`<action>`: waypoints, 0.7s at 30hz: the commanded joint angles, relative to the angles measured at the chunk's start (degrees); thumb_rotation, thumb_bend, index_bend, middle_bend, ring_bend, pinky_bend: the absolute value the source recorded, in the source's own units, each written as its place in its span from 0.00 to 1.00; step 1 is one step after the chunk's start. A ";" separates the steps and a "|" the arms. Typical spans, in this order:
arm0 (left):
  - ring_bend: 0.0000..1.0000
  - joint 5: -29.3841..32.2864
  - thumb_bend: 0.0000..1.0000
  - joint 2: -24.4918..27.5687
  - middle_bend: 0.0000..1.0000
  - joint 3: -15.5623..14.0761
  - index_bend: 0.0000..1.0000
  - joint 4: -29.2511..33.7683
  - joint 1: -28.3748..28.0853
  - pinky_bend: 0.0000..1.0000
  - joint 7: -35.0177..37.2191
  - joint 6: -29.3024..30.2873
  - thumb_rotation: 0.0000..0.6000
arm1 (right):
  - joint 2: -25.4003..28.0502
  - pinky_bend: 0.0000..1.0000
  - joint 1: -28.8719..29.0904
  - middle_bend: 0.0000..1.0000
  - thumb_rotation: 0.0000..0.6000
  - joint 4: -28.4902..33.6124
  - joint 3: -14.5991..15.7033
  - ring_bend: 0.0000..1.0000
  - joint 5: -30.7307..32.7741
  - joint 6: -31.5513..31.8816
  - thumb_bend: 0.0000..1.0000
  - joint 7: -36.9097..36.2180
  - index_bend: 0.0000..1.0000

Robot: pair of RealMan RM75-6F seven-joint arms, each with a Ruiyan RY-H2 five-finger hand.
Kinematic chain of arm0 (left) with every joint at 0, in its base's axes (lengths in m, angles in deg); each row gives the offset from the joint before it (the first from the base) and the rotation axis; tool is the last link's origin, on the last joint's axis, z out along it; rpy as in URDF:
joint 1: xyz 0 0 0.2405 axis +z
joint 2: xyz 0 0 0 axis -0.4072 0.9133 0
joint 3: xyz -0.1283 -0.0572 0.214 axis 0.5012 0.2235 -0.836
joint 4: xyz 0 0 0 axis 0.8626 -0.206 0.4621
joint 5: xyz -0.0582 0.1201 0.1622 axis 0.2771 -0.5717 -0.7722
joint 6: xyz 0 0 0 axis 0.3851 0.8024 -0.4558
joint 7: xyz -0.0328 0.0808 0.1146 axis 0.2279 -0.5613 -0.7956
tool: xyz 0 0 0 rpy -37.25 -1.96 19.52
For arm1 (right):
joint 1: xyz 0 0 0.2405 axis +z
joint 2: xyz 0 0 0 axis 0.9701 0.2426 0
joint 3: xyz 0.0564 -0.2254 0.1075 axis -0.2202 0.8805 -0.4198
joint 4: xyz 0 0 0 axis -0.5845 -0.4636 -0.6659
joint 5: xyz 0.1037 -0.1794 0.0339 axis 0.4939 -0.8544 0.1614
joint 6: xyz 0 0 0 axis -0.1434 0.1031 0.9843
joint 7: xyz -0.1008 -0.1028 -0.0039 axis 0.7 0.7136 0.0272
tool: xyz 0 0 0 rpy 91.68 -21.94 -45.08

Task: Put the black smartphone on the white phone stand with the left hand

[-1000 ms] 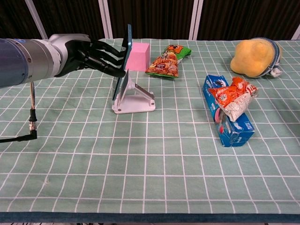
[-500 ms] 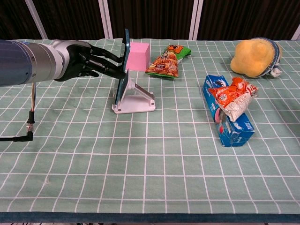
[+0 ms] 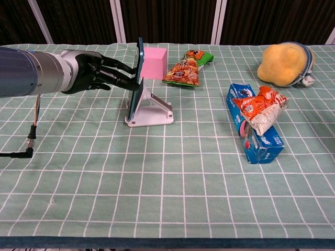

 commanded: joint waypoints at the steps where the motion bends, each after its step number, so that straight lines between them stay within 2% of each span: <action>1: 0.14 -0.24 0.49 0.08 0.63 -0.15 0.59 -0.23 -0.12 0.00 0.36 -0.25 1.00 | -0.01 0.14 0.00 0.00 1.00 0.02 0.00 0.00 0.00 0.01 0.37 0.03 0.00; 21: 0.14 -1.19 0.48 0.43 0.63 -2.16 0.58 -1.44 -0.97 0.00 2.25 -1.71 1.00 | -0.02 0.14 -0.01 0.00 1.00 0.01 -0.01 0.00 0.00 0.04 0.37 0.04 0.00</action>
